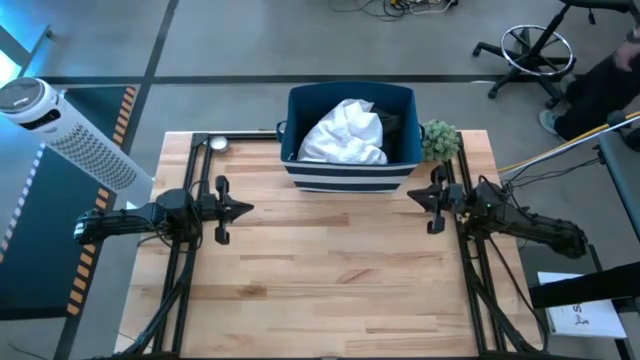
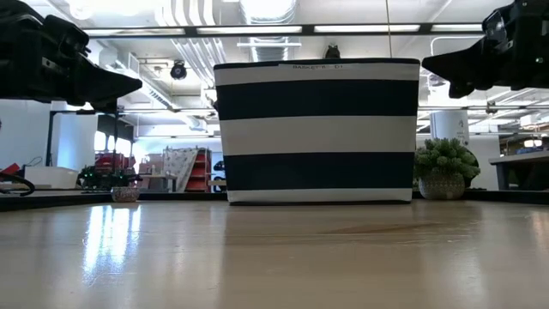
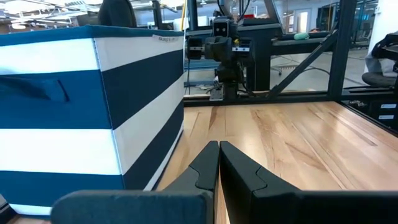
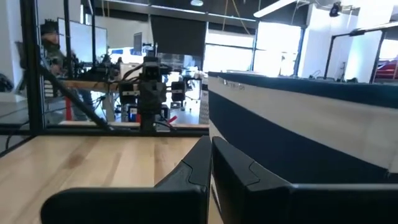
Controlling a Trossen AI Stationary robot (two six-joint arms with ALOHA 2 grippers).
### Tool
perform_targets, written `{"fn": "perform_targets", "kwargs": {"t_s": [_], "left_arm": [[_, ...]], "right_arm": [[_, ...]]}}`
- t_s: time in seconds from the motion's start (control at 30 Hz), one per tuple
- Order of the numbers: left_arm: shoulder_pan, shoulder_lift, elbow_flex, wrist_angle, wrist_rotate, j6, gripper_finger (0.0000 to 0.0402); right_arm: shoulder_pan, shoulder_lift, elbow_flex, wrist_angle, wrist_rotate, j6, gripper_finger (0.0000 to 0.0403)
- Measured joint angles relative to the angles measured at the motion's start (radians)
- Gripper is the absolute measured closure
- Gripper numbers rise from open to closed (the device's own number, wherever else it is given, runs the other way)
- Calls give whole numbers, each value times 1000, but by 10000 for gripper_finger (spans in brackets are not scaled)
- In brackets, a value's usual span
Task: Sort clothes
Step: Return to Home Position
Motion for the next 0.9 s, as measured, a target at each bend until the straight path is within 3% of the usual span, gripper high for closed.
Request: {"fn": "perform_targets", "kwargs": {"t_s": [0.33,0.5,0.6,0.9], "left_arm": [[0,0,3,6,-53,24,402],[0,0,5,0,-66,35,402],[0,0,7,-8,-83,19,402],[0,10,8,-11,-87,24,402]], "right_arm": [[71,26,-1,9,35,10,403],[88,14,-1,-62,143,-32,403],[88,-1,-1,-151,148,-9,403],[88,10,-1,-156,157,-24,403]]}}
